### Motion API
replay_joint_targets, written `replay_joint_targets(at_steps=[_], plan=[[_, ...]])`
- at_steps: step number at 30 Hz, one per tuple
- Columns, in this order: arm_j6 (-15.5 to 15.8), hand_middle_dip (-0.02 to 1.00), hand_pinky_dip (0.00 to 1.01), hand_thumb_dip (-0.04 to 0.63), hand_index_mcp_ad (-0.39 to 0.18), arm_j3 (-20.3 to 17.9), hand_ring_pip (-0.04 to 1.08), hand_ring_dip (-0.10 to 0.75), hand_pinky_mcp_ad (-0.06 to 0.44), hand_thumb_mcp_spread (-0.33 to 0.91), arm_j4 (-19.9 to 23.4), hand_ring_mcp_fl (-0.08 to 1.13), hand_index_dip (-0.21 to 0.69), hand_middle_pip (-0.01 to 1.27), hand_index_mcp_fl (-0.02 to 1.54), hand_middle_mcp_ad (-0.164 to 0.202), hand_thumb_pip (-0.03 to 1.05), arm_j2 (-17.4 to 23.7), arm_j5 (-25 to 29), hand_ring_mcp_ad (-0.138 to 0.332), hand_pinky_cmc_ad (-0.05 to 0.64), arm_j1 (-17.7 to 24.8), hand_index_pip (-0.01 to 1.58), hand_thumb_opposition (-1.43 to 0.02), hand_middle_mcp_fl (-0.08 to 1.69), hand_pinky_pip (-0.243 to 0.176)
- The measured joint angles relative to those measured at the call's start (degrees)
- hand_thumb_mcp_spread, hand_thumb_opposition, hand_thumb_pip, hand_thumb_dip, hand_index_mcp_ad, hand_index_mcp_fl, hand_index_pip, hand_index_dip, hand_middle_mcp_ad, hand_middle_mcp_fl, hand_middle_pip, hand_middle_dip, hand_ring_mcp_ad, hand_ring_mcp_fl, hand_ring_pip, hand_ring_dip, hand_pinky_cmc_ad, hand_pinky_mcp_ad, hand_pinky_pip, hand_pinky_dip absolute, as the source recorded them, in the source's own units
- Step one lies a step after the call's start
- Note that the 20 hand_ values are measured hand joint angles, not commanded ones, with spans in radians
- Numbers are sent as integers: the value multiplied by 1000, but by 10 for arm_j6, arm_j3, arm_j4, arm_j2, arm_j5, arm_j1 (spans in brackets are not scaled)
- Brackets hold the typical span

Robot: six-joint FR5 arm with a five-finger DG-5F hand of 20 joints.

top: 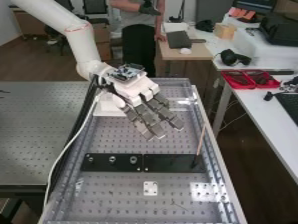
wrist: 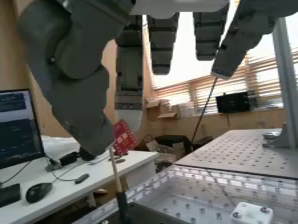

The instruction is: Grab the pcb board and place it in the clear container

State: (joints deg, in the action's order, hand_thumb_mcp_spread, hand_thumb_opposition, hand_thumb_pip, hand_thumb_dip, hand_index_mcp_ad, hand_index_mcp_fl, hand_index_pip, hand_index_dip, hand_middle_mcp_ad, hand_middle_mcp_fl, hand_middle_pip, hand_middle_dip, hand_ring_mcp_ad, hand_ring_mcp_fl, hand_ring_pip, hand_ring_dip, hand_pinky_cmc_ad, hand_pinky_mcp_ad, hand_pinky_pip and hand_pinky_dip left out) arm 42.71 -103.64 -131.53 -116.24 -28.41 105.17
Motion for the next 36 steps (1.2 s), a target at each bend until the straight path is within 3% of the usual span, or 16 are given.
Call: replay_joint_targets(at_steps=[13, 16, 18, 29, 36], plan=[[30, 110, 527, 236, -19, -33, 84, 14, 197, 426, 12, 7, 82, 145, 335, 65, 644, 57, -69, 246, 314, 35, 1545, -932, 101, -91], [19, 110, 527, 236, -19, -32, 84, 12, 197, 422, 2, 7, 82, 145, 349, 68, 646, 60, -89, 246, 314, 41, 1543, -942, 101, -91], [13, 110, 527, 246, -37, -30, 84, 12, 197, 482, -2, 9, 101, 145, 518, 65, 581, 60, -100, 246, 314, 43, 1553, -944, 99, -89], [-51, 106, 513, 244, -44, 15, 84, 14, 197, 506, -63, 9, 113, 145, 517, 63, 590, 39, -192, 246, 314, 56, 1545, -944, 101, -93], [-75, 110, 497, 244, -47, 33, 84, 14, 197, 506, -79, 3, 122, 145, 517, 66, 590, 26, -218, 246, 314, 61, 1548, -944, 103, -93]])
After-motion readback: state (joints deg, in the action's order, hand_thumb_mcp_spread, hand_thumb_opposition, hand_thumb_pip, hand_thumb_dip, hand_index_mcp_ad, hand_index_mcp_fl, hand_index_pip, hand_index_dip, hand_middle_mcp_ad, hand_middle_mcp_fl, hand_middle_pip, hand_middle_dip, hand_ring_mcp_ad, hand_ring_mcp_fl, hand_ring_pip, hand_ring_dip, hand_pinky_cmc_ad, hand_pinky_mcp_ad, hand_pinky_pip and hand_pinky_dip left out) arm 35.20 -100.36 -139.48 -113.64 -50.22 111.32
